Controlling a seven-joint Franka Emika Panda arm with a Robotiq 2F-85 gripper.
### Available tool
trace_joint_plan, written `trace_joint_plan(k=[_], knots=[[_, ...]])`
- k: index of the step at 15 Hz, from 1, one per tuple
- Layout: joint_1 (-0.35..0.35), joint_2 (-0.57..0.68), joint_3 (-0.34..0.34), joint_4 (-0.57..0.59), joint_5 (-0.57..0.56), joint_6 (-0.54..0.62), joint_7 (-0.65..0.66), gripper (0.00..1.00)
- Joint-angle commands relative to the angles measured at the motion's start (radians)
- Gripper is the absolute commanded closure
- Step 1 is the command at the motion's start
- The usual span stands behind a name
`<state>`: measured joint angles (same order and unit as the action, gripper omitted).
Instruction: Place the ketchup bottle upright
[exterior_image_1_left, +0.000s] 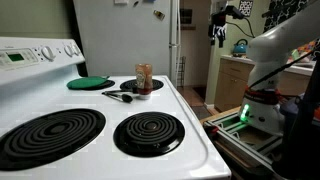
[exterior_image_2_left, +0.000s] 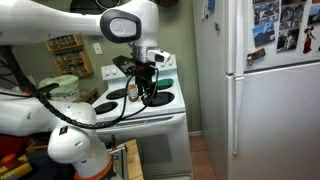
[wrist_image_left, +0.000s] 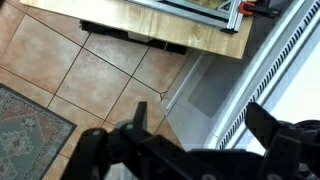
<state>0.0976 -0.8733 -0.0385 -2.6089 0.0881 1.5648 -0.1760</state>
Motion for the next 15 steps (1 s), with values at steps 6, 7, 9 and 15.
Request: trace_joint_plan(k=[6,7,9,15], knots=[[0.020,0.016,0.013,0.011,0.005,-0.002,-0.034,0.00],[0.042,0.025,0.017,0.017,0.017,0.004,-0.063,0.00],[0.110,0.071,0.054,0.043,0.092,-0.002,-0.100,0.00],[0.289,0.315,0.248,0.220,0.340,-0.031,-0.079,0.00]])
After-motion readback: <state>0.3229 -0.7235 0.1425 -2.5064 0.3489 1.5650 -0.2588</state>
